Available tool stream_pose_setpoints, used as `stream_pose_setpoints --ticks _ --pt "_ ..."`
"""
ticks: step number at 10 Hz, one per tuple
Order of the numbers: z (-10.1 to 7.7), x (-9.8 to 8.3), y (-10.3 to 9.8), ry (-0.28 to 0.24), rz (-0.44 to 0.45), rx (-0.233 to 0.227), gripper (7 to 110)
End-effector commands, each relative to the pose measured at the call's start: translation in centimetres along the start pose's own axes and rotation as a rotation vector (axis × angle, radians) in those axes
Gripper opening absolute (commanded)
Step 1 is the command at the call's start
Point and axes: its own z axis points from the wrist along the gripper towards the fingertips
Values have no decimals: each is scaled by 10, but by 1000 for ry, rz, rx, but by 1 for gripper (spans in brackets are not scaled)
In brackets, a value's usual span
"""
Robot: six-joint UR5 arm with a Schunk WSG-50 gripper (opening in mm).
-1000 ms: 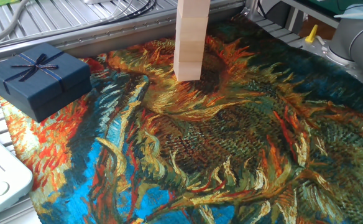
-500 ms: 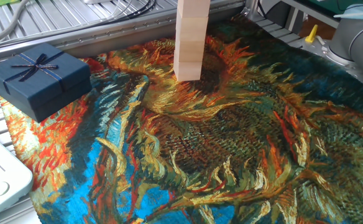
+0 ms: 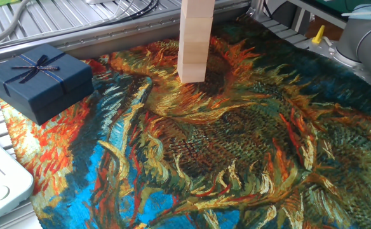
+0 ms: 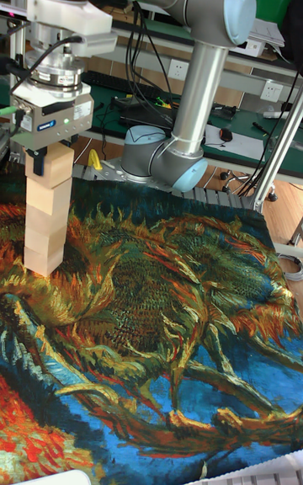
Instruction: Stack the blocks in a vertical line of five
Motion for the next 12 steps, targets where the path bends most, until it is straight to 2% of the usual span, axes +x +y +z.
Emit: stream_pose_setpoints --ticks 1,9,12 --pt "0 -3 1 -19 -34 9 7" --pt "0 0 0 -8 -15 16 7" --pt "2 3 -2 12 -15 31 7"
